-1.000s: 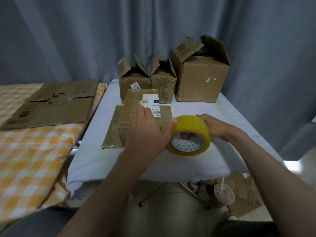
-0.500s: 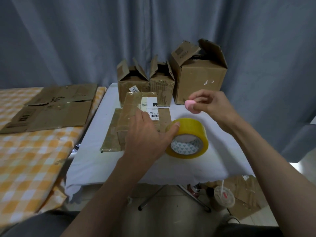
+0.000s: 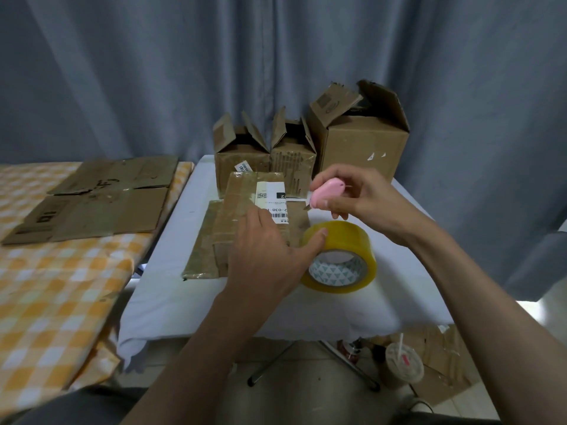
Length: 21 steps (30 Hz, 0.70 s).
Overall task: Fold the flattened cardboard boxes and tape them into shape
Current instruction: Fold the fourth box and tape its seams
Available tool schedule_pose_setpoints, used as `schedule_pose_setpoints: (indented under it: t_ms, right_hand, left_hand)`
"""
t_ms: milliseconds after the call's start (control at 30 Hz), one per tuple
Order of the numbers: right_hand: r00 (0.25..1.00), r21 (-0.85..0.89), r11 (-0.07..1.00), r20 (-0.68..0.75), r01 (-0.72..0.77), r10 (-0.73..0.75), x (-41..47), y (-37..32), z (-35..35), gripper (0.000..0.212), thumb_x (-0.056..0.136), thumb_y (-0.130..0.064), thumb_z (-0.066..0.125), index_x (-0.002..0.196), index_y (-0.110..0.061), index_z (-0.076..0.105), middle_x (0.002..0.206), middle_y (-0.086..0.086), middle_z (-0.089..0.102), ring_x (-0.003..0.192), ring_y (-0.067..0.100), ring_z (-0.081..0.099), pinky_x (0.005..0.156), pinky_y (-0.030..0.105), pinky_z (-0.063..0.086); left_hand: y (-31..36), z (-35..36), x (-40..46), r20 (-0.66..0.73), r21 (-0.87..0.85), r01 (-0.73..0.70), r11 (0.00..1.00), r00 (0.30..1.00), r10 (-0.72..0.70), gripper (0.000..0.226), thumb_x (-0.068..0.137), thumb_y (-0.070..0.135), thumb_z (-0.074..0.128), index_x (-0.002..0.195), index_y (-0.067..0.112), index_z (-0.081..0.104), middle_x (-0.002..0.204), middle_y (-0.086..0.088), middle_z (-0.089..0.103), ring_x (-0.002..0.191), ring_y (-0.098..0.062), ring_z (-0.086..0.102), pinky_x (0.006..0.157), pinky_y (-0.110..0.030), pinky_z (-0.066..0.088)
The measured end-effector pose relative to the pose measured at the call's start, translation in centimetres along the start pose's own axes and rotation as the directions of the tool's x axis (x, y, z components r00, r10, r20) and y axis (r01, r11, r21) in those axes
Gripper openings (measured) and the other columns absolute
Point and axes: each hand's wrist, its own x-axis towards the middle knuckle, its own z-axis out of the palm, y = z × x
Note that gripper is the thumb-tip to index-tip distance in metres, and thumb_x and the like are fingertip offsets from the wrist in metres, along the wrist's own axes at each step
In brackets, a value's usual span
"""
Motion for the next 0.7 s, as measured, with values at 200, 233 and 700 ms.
schedule_pose_setpoints:
  t_ms: [200,233,700]
  right_hand:
    - [0.995,0.018,1.000,0.095,-0.019,0.017,0.07,-0.49,0.25,0.015,0.085,-0.004,0.075,0.098,-0.008,0.072,0.094,0.003,0.073,0.091,0.028,0.066,0.077,0.027,0.055]
    - [0.994,0.021,0.999,0.101,-0.036,0.034,0.06,-0.51,0.29,0.014,0.084,-0.007,0.077,0.097,-0.009,0.074,0.095,0.005,0.073,0.093,0.027,0.067,0.080,0.028,0.055]
    - [0.976,-0.155,0.983,0.207,0.101,-0.067,0.69,-0.46,0.23,0.024,0.088,0.006,0.067,0.095,-0.014,0.078,0.102,0.003,0.073,0.100,0.017,0.069,0.089,0.040,0.056]
  left_hand:
    - [0.00,-0.05,-0.22,-0.020,-0.002,-0.018,1.000,1.000,0.018,0.095,0.073,0.085,0.036,0.134,0.012,0.043,0.119,-0.003,0.047,0.111,-0.020,0.047,0.087,-0.032,0.043]
    - [-0.01,-0.05,-0.25,-0.018,-0.002,-0.022,1.000,1.000,0.021,0.095,0.073,0.084,0.036,0.135,0.012,0.042,0.121,-0.004,0.047,0.112,-0.021,0.047,0.088,-0.034,0.045]
    - [0.08,-0.08,-0.24,-0.014,0.001,-0.032,0.999,0.999,0.032,0.098,0.073,0.085,0.033,0.137,0.011,0.042,0.125,-0.008,0.048,0.115,-0.024,0.047,0.092,-0.037,0.046]
